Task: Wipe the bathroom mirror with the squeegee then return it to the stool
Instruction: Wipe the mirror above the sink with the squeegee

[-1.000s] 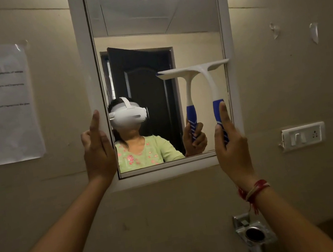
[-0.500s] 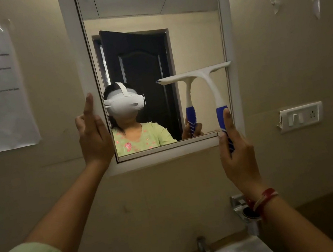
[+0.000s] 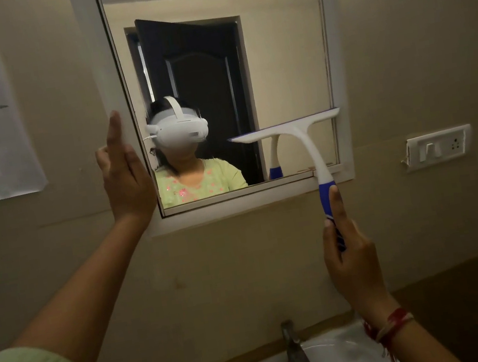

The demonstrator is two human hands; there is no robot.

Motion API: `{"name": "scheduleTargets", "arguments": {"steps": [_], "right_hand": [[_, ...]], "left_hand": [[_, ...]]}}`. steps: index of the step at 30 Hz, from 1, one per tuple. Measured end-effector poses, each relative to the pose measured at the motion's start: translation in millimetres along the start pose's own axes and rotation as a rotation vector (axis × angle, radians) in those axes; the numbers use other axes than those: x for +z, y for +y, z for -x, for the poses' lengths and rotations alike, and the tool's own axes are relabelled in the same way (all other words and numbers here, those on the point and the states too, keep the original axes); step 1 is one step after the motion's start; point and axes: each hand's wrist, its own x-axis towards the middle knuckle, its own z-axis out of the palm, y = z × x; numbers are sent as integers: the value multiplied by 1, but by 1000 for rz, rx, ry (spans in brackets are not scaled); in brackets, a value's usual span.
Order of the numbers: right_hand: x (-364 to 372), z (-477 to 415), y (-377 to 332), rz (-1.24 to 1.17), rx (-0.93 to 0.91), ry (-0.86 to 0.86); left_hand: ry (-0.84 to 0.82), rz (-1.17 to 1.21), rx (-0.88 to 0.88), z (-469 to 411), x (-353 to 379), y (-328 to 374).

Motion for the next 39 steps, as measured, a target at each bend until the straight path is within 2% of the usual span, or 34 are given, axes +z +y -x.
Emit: {"name": "scheduleTargets", "arguments": {"steps": [6, 13, 26, 39], "right_hand": [[4, 23, 5, 32, 6, -5], [8, 44, 9, 58, 37, -33], [13, 67, 9, 27, 77, 20], [10, 75, 13, 34, 79, -8]], "left_hand": [[11, 31, -17, 2, 2, 0], [8, 10, 55, 39, 4, -16], [40, -10, 52, 35, 5, -17], [38, 7, 40, 36, 4, -11]]}}
